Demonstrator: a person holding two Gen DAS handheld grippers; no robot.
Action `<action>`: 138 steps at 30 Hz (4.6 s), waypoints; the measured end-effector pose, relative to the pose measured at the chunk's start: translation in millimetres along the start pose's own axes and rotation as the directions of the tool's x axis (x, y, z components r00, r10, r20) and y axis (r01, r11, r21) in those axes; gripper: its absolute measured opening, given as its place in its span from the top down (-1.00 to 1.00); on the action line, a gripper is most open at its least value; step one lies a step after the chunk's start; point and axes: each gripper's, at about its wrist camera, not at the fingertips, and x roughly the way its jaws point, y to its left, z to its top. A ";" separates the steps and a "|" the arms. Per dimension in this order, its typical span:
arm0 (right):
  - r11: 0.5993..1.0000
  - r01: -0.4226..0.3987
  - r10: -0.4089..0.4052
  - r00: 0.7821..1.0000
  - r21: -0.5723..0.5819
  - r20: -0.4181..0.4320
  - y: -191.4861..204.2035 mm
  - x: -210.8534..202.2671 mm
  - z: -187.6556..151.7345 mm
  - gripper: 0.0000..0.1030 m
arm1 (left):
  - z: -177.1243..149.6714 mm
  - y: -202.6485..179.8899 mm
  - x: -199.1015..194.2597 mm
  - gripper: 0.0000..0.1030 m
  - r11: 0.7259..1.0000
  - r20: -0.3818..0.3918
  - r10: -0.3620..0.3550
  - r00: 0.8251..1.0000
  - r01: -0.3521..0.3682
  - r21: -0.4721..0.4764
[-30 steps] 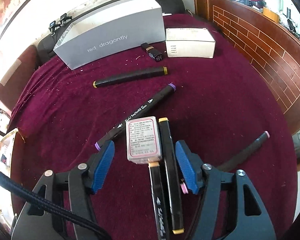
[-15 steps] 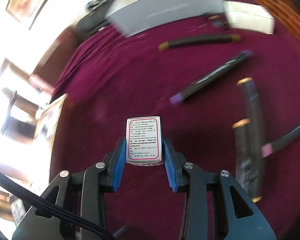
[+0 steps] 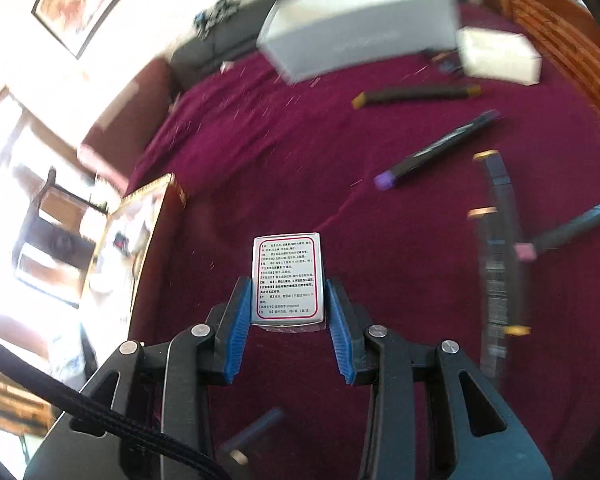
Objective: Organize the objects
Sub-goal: 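Grasp a black marker with the left tool, then carry the black marker and small white box toward the tray with both tools, then lower the black marker and small white box into the tray and open both tools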
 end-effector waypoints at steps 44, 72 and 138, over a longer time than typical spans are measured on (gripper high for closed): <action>0.948 0.271 -0.293 0.949 0.169 0.121 -134.1 -52.3 -41.2 0.32 | 80.4 -120.4 89.6 0.00 0.925 0.092 0.245 0.965 -0.261 0.278; 0.943 0.323 -0.333 0.928 0.084 0.169 -64.2 -65.5 -44.2 0.36 | 30.9 -26.9 -20.1 0.78 0.999 0.095 -0.034 0.995 0.031 0.033; 0.876 0.103 -0.203 0.965 -0.472 -0.167 268.0 194.1 -68.5 0.34 | -50.7 236.7 -112.4 0.77 0.866 0.101 0.401 0.910 -0.342 -0.364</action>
